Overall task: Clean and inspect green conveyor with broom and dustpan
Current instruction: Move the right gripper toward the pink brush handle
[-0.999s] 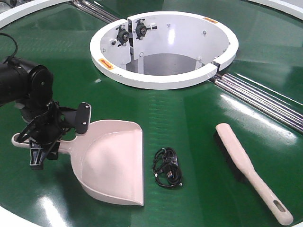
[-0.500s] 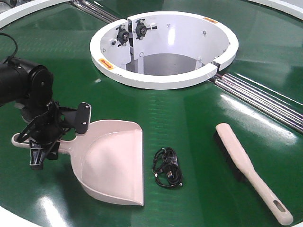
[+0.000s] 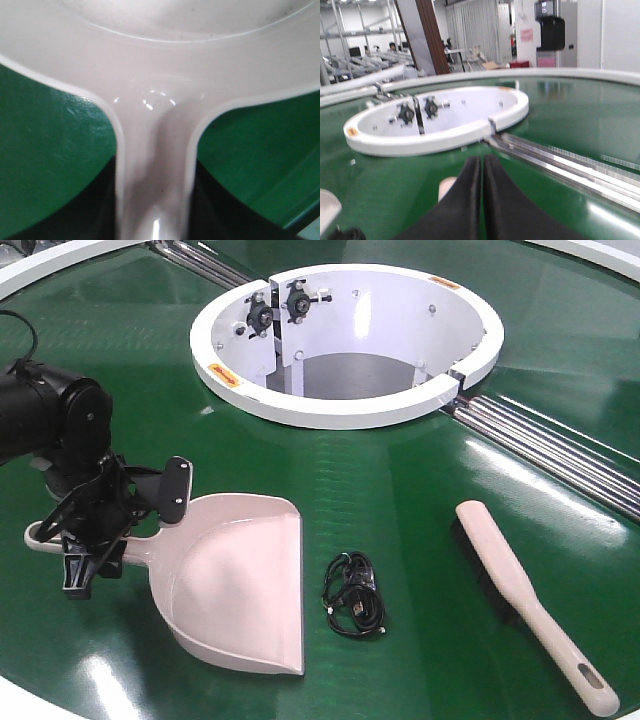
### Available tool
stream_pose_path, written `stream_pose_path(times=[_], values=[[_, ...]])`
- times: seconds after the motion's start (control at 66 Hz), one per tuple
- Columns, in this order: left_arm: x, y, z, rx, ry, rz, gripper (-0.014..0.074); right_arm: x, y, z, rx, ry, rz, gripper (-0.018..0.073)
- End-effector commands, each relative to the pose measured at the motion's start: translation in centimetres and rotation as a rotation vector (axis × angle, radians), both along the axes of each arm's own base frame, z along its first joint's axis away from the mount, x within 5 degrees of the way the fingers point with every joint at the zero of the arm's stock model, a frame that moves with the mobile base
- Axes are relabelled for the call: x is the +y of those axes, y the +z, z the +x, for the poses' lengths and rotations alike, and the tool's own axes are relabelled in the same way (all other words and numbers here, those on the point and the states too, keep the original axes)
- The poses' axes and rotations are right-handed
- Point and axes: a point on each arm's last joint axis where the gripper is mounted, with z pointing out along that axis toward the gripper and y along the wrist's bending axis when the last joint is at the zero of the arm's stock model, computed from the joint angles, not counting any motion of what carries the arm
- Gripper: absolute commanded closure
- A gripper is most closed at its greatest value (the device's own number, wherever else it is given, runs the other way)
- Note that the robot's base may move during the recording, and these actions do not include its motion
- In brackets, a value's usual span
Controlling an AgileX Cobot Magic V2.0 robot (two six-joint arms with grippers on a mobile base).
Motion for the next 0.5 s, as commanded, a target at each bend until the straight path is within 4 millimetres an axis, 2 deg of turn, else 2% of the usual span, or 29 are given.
stream_pose_path(times=[0.0,0.212,0.363,0.485], values=[[0.0,2.2,-0.1,-0.069,0.011,-0.012,0.0603,0.0,3.5,0.0,-0.048,-0.005,-0.024,0.0569],[0.0,2.2,-0.1,-0.069,0.011,-0.012,0.0603,0.4,6.0,2.2,0.264,0.035,-0.031,0.0569],[0.0,2.2,-0.1,-0.069,0.011,-0.012,0.0603,0.5,5.6,4.1,0.465,0.053,-0.035,0.0569],[0.0,2.2,-0.1,-0.069,0.011,-0.012,0.0603,0.6,5.1,5.4,0.51,0.051,-0.011,0.0569]])
